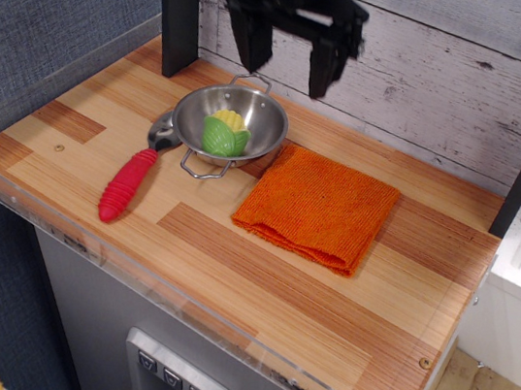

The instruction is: Move the orange cloth to the side of the counter

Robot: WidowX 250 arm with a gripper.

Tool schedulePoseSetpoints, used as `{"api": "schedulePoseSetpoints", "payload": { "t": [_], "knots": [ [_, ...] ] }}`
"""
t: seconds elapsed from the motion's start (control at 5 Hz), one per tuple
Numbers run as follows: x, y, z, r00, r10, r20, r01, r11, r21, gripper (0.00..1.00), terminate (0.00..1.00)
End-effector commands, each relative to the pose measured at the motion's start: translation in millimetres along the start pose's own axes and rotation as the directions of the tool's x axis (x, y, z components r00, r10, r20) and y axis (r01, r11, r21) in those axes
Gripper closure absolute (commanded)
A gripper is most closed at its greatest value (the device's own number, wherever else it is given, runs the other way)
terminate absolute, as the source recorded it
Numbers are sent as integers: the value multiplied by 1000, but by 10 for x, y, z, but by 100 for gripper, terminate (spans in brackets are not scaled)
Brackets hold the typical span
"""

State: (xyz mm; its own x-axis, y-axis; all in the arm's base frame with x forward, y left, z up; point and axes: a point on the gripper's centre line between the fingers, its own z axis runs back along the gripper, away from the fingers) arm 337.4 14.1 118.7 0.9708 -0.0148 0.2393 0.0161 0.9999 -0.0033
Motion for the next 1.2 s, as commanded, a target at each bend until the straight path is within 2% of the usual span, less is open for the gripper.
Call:
{"api": "schedulePoseSetpoints", "payload": {
  "t": [0.0,0.2,0.6,1.0],
  "knots": [
    [-20,-169,-214,996,-74,-50,74,997,3,0,0],
    [-40,-214,-318,994,-82,-67,81,997,-7,0,0],
    [-226,-241,-704,980,-97,-173,98,995,-5,0,0],
    [-269,-272,-1000,973,-102,-206,105,995,2,0,0]
  ]
}}
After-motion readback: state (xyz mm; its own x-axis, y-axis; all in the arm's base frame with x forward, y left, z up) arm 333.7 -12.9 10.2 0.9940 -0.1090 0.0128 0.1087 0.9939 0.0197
